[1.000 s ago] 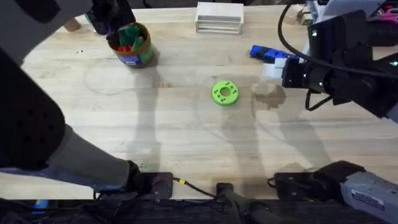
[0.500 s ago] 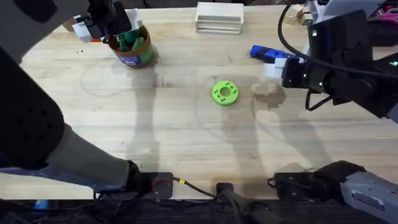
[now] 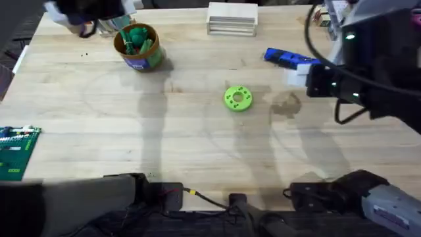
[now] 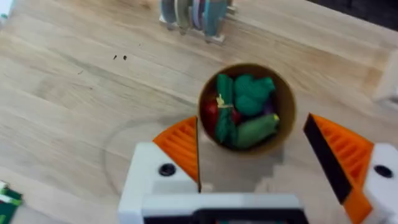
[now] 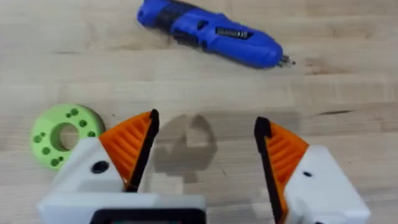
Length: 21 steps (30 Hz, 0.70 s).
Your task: Pick up the gripper from the table and insert it into the empty holder that is missing its gripper. Then pick up a screw, insert it into the mounting hole, and use the screwdriver to tighten it. Finally, clean up the table by picking up the vegetable and placing it into the bucket.
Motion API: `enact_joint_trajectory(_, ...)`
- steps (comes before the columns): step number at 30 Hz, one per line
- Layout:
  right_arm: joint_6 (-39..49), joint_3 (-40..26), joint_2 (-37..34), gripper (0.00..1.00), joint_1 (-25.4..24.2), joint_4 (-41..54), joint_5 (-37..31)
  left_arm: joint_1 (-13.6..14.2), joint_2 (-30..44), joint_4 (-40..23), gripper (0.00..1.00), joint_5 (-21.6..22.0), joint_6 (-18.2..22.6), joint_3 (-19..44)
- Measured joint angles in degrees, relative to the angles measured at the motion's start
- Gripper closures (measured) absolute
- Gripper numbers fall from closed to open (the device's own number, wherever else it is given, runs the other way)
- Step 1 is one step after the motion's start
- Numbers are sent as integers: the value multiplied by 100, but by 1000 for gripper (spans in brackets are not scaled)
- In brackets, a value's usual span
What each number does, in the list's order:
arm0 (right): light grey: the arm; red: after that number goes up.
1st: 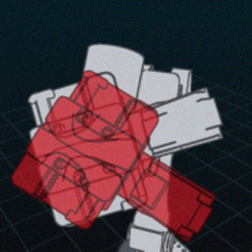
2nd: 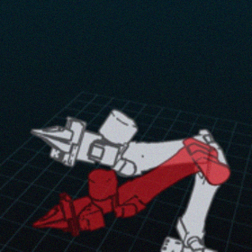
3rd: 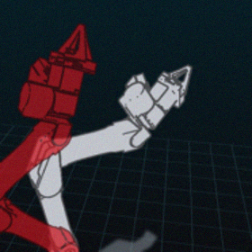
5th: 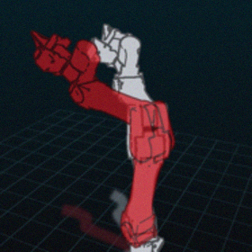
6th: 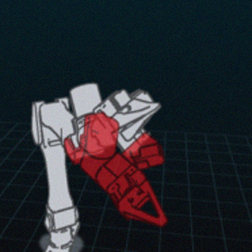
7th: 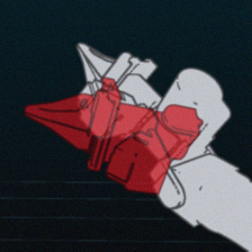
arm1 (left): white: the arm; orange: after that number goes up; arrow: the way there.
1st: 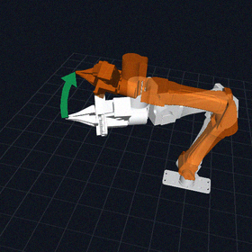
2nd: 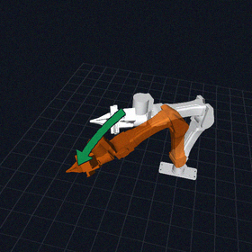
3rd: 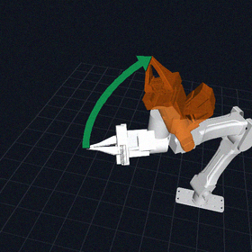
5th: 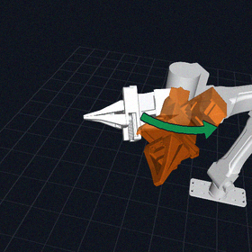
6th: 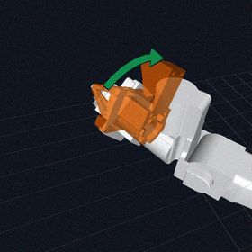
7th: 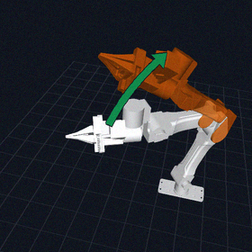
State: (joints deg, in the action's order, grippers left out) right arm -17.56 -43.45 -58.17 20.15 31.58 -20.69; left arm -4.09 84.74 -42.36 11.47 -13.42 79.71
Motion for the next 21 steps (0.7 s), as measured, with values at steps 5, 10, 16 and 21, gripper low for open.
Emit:
enact_joint_trajectory(5,90,-82,747,10,71,228,11,166,-817,-904,6,-214,1006,67)
enact_joint_trajectory(10,114,-82,1370,10,74,373,314,711,-1442,-1863,6,-481,1998,69)
enact_joint_trajectory(16,131,-84,1832,10,74,382,603,1512,-1950,-2430,6,-1160,2514,69)
enact_joint_trajectory(21,131,-86,1931,10,74,428,684,1983,-2098,-2521,6,-1430,2638,72)
